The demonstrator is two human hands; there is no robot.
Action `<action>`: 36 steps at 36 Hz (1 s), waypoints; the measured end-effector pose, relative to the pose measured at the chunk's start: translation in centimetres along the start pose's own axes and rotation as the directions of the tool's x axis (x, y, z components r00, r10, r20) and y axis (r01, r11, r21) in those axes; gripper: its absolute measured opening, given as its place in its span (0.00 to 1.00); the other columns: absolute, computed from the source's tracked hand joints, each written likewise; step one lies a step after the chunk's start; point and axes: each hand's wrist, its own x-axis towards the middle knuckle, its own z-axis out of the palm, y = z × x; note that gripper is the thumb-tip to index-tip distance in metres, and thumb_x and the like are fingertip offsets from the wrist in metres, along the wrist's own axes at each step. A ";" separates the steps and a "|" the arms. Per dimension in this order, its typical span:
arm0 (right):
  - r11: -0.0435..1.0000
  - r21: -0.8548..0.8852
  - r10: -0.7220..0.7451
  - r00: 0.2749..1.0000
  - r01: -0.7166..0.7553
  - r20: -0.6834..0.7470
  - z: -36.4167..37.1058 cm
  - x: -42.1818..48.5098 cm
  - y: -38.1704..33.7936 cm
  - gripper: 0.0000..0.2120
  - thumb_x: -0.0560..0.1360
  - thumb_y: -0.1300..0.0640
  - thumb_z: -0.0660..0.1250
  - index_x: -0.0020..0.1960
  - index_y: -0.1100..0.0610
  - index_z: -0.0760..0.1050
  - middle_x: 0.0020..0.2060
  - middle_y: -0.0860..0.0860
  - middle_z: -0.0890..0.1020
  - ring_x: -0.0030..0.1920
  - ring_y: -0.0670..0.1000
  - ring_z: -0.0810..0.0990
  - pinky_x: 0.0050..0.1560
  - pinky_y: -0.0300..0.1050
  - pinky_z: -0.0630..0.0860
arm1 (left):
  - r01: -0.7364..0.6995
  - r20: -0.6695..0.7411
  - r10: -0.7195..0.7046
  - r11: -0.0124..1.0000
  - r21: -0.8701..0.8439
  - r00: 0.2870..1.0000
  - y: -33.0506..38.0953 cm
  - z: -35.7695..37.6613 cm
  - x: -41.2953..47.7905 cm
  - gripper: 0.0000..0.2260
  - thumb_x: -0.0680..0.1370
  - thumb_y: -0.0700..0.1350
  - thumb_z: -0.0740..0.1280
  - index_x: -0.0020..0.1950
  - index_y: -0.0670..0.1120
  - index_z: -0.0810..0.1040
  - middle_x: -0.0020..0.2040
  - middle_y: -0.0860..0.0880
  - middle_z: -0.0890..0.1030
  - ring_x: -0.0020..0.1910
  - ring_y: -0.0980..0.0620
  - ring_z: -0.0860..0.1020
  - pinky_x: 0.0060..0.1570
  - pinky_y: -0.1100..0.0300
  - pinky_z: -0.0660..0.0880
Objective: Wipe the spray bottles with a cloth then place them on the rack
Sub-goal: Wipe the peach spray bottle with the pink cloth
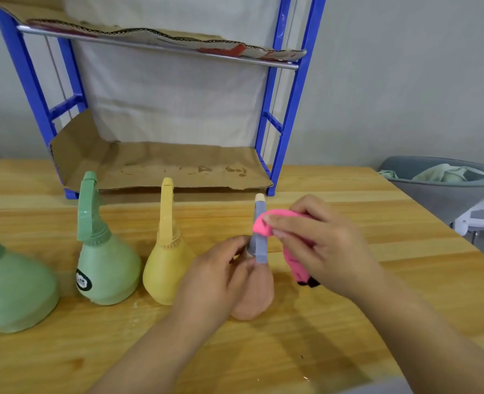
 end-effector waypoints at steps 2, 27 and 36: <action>0.999 -0.034 0.018 1.000 -0.018 -0.009 0.0 1.1 0.4 0.12 0.77 0.54 0.64 0.55 0.54 0.83 0.40 0.54 0.76 0.35 0.54 0.76 0.30 0.51 0.74 | -0.018 0.013 0.018 1.000 0.012 1.000 -0.1 0.0 0.0 0.14 0.73 0.57 0.59 0.58 0.60 0.72 0.47 0.59 0.82 0.47 0.59 0.79 0.45 0.55 0.76; 0.953 0.008 0.304 0.952 -0.304 -0.038 0.1 0.6 1.3 0.11 0.77 0.53 0.66 0.58 0.49 0.80 0.42 0.50 0.75 0.41 0.48 0.75 0.41 0.47 0.74 | 0.010 0.047 -0.011 1.000 0.023 0.999 0.2 -0.4 0.0 0.12 0.74 0.55 0.61 0.57 0.60 0.74 0.49 0.59 0.81 0.49 0.60 0.77 0.47 0.55 0.76; 0.823 0.201 0.550 0.834 -0.531 -0.048 -0.2 -3.6 0.1 0.11 0.74 0.48 0.66 0.56 0.42 0.80 0.45 0.44 0.79 0.48 0.42 0.77 0.49 0.36 0.74 | 0.019 0.038 -0.018 0.999 -0.040 0.999 1.5 -0.7 -0.3 0.27 0.65 0.71 0.63 0.62 0.66 0.67 0.60 0.65 0.73 0.59 0.67 0.72 0.57 0.64 0.72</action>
